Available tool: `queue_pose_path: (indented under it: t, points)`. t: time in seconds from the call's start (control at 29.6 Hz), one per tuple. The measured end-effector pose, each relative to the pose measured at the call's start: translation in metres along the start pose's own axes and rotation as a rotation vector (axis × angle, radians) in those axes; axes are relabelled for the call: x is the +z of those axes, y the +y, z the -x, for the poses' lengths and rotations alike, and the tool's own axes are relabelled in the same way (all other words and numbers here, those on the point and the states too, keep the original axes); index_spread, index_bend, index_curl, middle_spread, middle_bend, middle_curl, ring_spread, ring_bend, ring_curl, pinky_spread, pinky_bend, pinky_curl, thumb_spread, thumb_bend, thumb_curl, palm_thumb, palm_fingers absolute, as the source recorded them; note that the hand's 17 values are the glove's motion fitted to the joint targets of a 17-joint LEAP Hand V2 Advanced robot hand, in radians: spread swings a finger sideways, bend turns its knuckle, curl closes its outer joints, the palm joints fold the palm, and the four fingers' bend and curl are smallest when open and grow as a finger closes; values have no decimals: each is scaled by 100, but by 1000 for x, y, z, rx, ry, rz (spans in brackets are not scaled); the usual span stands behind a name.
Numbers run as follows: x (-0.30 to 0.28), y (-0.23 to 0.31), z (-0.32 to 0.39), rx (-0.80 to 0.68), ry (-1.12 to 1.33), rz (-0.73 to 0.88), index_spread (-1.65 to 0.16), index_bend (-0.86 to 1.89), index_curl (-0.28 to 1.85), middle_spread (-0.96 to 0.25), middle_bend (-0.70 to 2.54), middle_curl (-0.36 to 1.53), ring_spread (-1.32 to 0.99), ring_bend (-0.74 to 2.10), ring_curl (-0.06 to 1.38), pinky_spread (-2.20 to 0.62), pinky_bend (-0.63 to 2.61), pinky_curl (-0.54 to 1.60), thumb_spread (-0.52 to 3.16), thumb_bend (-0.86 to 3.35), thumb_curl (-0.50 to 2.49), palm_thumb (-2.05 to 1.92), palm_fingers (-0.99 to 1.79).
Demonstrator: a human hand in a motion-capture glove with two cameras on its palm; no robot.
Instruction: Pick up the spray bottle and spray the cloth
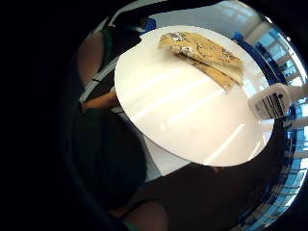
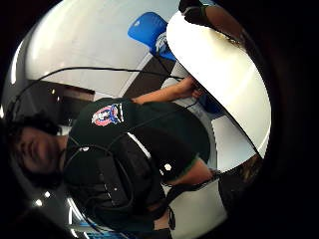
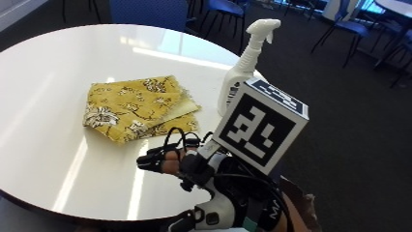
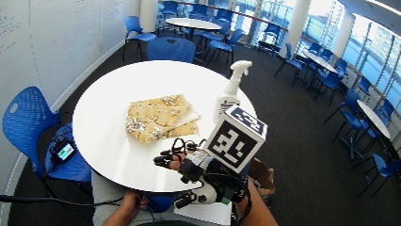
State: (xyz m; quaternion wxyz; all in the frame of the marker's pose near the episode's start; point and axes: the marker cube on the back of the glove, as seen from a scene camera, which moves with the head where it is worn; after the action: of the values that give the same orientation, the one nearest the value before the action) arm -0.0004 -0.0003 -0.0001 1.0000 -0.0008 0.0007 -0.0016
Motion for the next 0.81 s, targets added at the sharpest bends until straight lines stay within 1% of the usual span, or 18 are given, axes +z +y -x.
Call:
queue_pose_path:
  t: [0.03,0.14,0.3,0.51,0.81]
  points:
    - [0,0,0,0,0,0,-23,21,6,-5,31,9,-3,38,7,11,23,5,39,11,5,21,62]
    - [-1,-1,0,1,2,3,-31,19,12,-7,31,13,-4,41,13,16,22,11,56,10,8,23,60]
    - [-1,-1,0,4,5,11,-38,17,17,-8,31,18,-4,41,18,19,20,15,74,7,11,24,59]
    - [0,-2,0,7,10,15,-42,16,20,-9,30,21,-5,40,21,22,18,18,86,3,14,26,59]
    - [-1,-3,-6,28,25,8,-44,15,23,-10,29,25,-5,38,23,23,18,21,93,-1,18,28,58]
